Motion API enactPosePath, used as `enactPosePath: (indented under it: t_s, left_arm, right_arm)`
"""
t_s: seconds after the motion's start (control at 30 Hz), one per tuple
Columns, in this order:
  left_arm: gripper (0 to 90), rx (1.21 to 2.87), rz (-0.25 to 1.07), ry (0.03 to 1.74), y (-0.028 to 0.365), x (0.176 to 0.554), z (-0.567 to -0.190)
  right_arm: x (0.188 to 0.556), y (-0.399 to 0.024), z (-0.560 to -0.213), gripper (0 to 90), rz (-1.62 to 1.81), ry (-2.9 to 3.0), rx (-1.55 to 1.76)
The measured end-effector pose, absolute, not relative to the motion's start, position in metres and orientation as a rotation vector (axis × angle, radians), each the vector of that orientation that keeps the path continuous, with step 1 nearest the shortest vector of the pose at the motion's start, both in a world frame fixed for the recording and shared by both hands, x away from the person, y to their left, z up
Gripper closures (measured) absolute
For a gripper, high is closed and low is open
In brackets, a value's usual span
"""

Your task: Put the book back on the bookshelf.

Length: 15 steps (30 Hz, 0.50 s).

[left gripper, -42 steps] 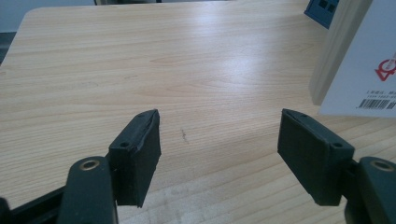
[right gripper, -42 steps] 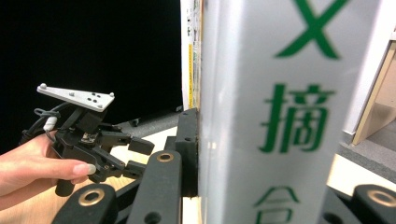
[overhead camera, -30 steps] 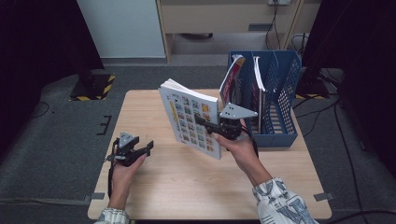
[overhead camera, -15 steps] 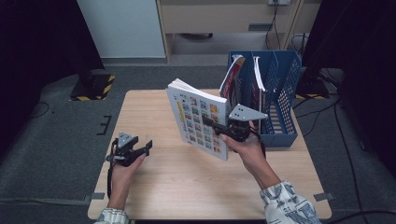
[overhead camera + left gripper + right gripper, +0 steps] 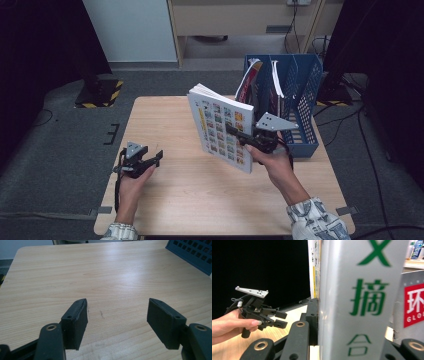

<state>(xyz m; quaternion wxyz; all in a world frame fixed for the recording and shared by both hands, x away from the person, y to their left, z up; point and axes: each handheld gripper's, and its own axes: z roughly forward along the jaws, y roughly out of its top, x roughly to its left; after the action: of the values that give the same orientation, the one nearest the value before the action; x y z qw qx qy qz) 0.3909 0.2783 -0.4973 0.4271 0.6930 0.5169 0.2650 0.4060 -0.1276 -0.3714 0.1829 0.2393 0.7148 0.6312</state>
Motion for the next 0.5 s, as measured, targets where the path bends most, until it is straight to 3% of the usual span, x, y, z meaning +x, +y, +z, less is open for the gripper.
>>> enactPosePath:
  t_s: [0.5]
  left_arm:
    - [33.1, 1.729, 0.665, 1.293, 0.279, 0.391, -0.497]
  right_arm:
    - [0.400, -0.144, -0.369, 73.9, 1.794, 1.987, 0.692]
